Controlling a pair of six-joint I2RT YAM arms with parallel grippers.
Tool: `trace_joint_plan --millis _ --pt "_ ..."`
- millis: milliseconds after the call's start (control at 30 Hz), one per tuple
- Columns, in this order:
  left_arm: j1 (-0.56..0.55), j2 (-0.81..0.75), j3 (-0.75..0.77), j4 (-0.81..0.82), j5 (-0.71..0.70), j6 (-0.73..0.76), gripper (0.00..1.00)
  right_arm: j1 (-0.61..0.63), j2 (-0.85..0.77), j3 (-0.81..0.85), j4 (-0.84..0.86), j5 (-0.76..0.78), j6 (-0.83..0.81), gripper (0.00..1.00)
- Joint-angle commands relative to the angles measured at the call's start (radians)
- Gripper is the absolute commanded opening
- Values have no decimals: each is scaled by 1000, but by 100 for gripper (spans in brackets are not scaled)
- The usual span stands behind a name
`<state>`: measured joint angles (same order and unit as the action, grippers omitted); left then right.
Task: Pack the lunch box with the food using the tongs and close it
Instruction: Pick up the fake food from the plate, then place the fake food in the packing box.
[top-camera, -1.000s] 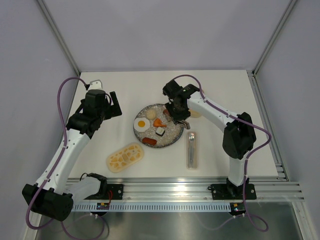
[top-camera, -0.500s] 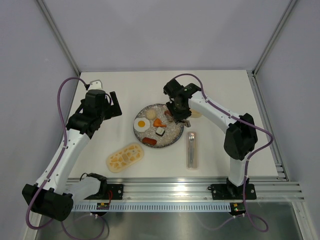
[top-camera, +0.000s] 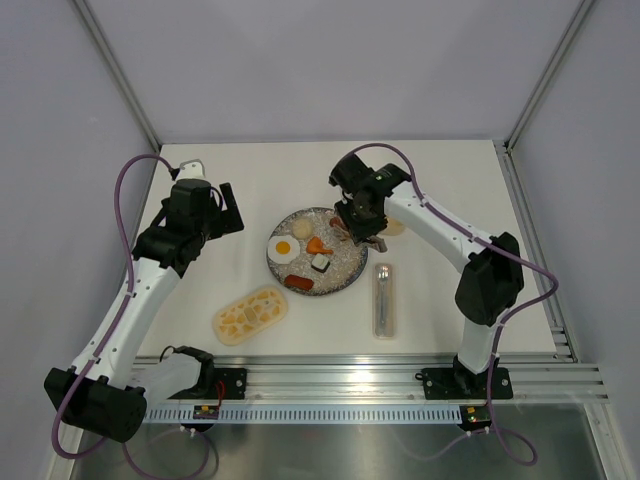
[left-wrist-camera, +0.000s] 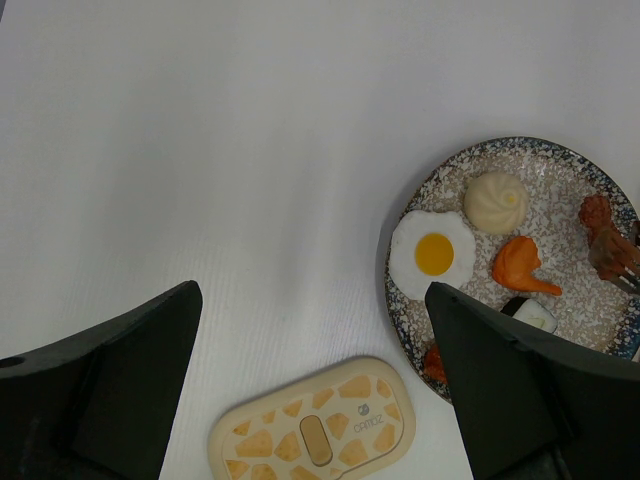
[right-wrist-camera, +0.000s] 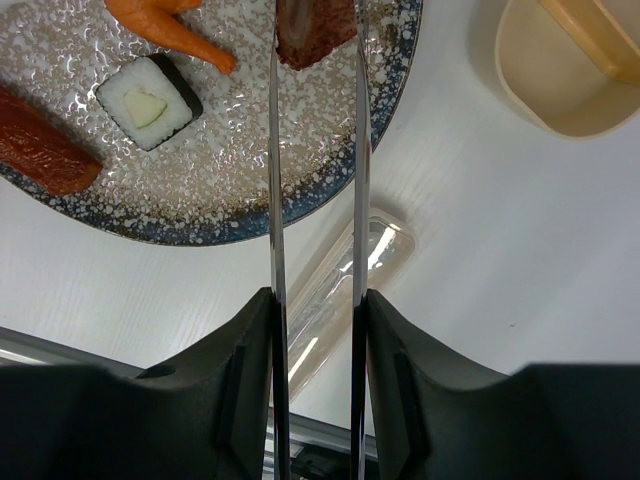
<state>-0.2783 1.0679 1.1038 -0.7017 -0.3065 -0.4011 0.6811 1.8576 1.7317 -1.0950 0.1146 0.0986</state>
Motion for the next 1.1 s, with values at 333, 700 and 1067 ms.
trace_joint_plan --millis 333,700,1067 --pt "4 -14 8 45 -3 1 99 -12 -92 28 -9 60 -79 32" --pt "4 -11 2 48 -6 4 99 -113 -156 -12 -9 105 -92 32" --pt "4 0 1 51 -5 4 99 -204 -196 -96 15 140 -91 31"
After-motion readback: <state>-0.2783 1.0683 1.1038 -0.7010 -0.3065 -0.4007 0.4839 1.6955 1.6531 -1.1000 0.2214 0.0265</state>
